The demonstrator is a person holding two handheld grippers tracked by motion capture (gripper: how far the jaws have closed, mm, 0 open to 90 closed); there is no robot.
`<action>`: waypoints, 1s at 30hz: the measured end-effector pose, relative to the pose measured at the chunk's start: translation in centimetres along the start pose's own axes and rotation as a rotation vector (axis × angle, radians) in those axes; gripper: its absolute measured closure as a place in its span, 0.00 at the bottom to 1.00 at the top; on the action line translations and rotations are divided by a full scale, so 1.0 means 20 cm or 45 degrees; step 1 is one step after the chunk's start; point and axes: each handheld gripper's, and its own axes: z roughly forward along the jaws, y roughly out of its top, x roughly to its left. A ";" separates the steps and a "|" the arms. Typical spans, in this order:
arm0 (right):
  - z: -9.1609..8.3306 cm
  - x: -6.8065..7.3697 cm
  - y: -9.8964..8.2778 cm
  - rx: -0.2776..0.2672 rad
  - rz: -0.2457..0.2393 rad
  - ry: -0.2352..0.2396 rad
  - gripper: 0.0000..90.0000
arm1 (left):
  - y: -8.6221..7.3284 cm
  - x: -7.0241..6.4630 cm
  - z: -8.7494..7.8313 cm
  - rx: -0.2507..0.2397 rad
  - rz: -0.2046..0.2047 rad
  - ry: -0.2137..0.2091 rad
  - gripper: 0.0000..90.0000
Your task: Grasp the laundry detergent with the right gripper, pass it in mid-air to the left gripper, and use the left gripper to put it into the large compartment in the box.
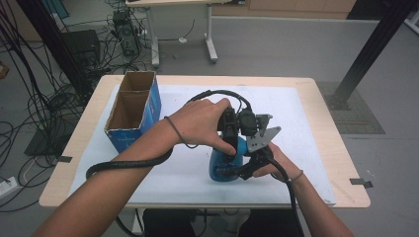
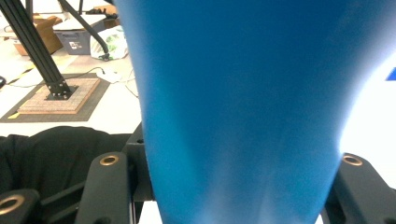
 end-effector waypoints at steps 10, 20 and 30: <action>0.00 0.00 0.00 0.001 -0.010 -0.002 0.46 | -0.01 -0.01 0.00 -0.001 -0.010 0.013 0.42; 0.01 -0.01 0.00 0.004 -0.006 -0.001 0.46 | -0.02 -0.01 0.01 -0.005 -0.015 0.017 0.42; 0.01 -0.01 0.01 0.000 -0.007 -0.002 0.46 | -0.02 -0.01 0.00 -0.009 -0.014 0.023 0.42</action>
